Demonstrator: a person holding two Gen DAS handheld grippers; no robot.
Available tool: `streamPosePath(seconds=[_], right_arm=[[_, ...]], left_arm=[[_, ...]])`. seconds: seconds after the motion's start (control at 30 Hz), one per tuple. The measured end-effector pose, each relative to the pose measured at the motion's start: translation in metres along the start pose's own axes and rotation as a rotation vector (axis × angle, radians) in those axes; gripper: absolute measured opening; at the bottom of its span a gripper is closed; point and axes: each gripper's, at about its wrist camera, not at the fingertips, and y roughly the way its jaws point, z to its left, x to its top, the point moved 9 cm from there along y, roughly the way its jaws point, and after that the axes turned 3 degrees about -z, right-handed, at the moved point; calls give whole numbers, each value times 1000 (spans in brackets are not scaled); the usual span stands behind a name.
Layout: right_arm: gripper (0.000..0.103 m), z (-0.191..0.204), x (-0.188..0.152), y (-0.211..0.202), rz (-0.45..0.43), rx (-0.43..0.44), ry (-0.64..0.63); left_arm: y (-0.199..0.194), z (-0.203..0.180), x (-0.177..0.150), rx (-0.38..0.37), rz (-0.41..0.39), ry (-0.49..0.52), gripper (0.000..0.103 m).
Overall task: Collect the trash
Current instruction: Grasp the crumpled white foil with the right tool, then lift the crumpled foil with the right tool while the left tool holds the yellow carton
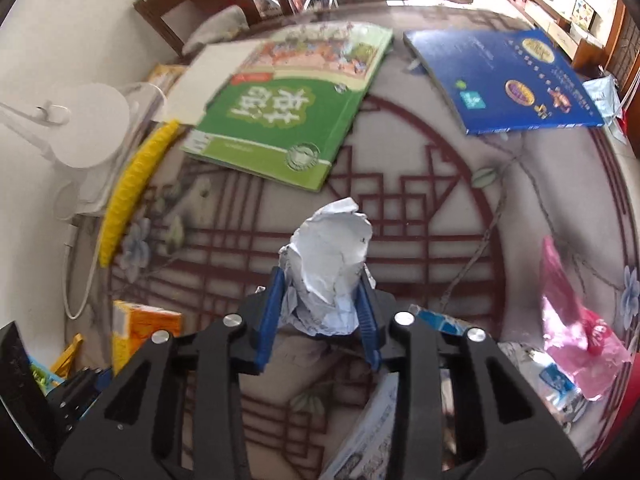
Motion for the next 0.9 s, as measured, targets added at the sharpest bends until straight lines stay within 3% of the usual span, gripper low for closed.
streamPosePath(seconds=[0.53, 0.9], right_arm=[[35, 7, -50, -108, -136, 50, 26], [35, 2, -66, -142, -183, 35, 7]], left_arm=[[-49, -37, 5, -42, -101, 87, 37], [-78, -53, 8, -42, -163, 99, 37]])
